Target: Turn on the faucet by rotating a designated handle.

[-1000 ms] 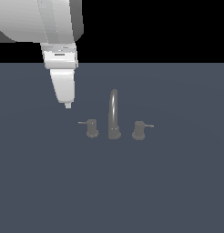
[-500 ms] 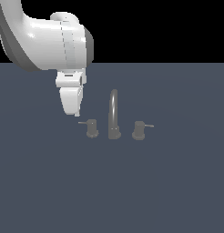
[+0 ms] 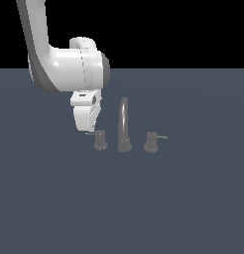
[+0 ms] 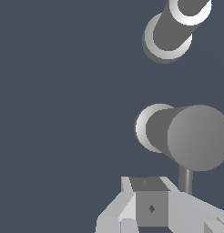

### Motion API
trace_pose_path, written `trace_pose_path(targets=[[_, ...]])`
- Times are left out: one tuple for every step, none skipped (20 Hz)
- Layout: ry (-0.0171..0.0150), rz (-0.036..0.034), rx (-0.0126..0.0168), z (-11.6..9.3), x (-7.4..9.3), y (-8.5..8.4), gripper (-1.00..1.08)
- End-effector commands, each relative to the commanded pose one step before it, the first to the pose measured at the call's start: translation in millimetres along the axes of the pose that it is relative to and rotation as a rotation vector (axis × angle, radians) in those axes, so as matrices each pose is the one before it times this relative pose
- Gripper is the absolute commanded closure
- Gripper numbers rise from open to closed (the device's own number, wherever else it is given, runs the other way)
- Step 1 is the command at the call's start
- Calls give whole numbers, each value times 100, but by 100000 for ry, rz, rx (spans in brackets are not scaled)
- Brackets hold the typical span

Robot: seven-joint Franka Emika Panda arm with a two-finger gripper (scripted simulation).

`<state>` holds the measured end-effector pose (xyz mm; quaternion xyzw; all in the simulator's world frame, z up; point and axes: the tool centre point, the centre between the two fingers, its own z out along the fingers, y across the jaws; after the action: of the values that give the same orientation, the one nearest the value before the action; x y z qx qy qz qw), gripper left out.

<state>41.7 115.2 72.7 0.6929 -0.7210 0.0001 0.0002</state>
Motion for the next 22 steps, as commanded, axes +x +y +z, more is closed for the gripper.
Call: trace_pose_path(targets=[[90, 2669, 67, 562, 283, -577, 108], [10, 680, -7, 149, 74, -142, 108], [6, 535, -6, 116, 59, -112, 108], [3, 384, -4, 83, 43, -81, 108], [2, 229, -3, 50, 25, -48, 108], [0, 69, -1, 16, 4, -15, 108], [0, 0, 0, 0, 0, 0, 108], [0, 0, 0, 0, 0, 0, 108], [0, 0, 0, 0, 0, 0, 108], [6, -63, -28, -7, 19, 26, 108], [0, 0, 0, 6, -216, 337, 108], [-34, 91, -7, 4, -161, 324, 108], [0, 0, 0, 6, -220, 342, 108], [-30, 93, 1, 0, -165, 329, 108], [-22, 66, 0, 2, -183, 336, 108], [0, 0, 0, 6, -225, 350, 108], [-31, 93, 1, 1, -172, 337, 108], [-22, 65, 1, 2, -191, 344, 108], [0, 0, 0, 7, -233, 358, 108], [0, 0, 0, 0, 0, 0, 108], [-97, 782, 860, -23, 629, -863, 108], [5, -43, -54, -3, 32, 327, 108]])
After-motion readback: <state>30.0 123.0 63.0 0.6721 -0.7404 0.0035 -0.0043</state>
